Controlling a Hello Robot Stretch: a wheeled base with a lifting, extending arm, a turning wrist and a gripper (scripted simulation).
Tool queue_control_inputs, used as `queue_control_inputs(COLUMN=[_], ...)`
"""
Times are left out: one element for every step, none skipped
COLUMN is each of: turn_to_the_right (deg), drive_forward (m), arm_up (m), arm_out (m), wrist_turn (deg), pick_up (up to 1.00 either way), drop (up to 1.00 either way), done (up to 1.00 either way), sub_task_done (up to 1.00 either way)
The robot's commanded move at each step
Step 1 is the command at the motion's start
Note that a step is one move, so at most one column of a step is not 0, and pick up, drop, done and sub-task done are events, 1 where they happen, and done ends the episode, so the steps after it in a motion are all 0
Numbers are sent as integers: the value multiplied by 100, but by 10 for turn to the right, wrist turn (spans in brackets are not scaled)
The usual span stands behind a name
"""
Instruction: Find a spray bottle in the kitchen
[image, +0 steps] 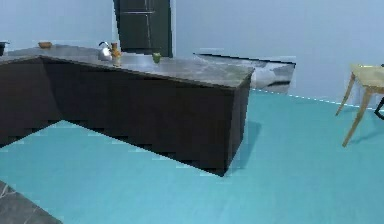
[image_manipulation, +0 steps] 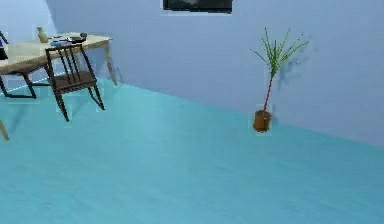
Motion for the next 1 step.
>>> queue_control_inputs(turn_to_the_right=[300], drive_forward=[0], arm_up=[0], arm_out=[0], wrist_turn=[0], pick_up=[0], drop=[0], done=[0], sub_task_done=[0])
